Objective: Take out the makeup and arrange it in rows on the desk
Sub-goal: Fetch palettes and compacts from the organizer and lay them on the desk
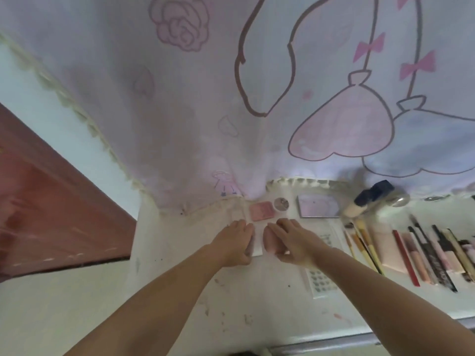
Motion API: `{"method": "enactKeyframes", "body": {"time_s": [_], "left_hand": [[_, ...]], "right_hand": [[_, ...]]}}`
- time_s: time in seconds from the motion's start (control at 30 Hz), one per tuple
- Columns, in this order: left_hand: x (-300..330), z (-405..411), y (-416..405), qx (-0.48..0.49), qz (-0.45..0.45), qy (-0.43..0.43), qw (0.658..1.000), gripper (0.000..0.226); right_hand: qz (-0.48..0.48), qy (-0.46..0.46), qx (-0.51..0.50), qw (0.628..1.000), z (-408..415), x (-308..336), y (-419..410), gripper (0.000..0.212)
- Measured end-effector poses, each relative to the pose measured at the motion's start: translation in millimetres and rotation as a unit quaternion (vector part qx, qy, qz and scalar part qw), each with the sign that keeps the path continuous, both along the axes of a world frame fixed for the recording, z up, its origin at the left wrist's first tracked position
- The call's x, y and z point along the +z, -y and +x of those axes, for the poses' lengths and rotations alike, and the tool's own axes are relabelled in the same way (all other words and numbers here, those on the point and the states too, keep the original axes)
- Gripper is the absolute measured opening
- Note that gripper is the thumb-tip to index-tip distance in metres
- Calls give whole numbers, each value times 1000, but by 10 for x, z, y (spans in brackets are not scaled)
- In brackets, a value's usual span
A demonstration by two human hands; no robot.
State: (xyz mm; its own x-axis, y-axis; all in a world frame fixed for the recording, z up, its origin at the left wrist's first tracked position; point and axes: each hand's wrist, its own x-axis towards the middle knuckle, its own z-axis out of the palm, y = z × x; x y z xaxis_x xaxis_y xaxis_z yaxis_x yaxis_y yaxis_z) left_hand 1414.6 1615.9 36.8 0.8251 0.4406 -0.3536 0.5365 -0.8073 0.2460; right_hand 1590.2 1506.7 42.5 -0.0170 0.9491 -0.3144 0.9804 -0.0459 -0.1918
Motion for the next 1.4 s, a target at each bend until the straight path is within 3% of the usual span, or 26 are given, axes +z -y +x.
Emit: {"method": "enactKeyframes", "body": {"time_s": [0.27,0.37,0.53,0.6,0.73,0.9,1.13,1.4], "left_hand": [[-123,-15,-34,-38,21,-35,998,60],[-70,-21,-72,-50,16,-45,998,76],[332,197,-184,-95,63,47,992,65],[562,429,-171,-116,93,88,985,58],[1004,940,141,-147,161,215,952,59],[1312,1339,1049,-243,189,304,901,58],[1120,1291,2924,-407,161,272,857,56],[785,130,5352,-572,127,193,787,67]], "right_hand": [[0,15,24,1000,14,-116,11,77],[-17,21,4,1000,-9,-48,20,82],[-7,54,-85,995,136,326,120,73],[44,100,-132,985,211,538,242,72],[166,175,-293,925,315,898,739,57],[177,213,-442,853,254,1048,1794,56],[115,217,-630,737,-606,852,3834,54],[14,182,-798,574,-2733,501,6032,64]]}}
